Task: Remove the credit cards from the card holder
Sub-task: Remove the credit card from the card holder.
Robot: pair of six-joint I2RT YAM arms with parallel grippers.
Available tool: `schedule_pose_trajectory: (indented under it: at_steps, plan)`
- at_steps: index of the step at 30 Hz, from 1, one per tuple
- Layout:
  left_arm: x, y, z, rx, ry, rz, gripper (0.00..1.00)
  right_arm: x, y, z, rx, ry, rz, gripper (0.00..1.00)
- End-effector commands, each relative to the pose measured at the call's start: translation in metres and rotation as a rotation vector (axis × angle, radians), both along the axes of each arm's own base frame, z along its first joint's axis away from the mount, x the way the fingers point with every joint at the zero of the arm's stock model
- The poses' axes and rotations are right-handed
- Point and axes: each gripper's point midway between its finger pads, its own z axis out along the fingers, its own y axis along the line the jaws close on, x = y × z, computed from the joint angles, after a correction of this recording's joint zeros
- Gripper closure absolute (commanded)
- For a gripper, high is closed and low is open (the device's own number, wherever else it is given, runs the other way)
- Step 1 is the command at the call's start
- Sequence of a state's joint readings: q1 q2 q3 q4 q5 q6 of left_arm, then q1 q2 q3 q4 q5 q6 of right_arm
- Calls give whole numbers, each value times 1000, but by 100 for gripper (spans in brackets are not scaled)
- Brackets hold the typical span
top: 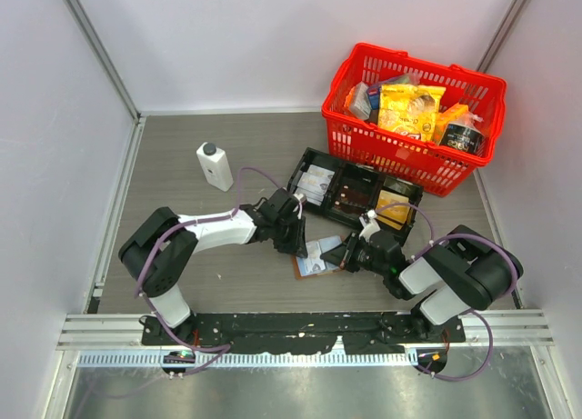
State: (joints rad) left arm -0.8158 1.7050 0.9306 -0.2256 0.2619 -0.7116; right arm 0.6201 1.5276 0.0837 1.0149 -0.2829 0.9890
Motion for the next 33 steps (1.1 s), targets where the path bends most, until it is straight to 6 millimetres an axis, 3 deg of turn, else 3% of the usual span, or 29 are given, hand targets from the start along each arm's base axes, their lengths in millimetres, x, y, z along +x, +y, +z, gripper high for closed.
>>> schedule_pose_trajectory:
  at_steps: [1, 10, 20, 24, 29, 33]
  plan:
    - [-11, 17, -25, 91, 24, -17, 77, 8, 3, 7, -2, -42, -2, 99]
    - [-20, 54, -48, 294, 50, -29, 80, 15, -6, 9, -52, -63, -31, 99]
    - [-22, 58, -55, 332, 57, -41, 82, 17, -13, 10, -96, -68, -32, 99]
    - [-19, 48, -38, 270, 22, -36, 79, 15, -7, 10, -82, -63, 1, 99]
    - [-3, 26, 7, 114, -81, 5, 66, 12, 4, 11, -45, -54, 37, 98]
    - [3, 12, 30, 20, -125, 24, 64, 11, 7, 12, -36, -54, 41, 98]
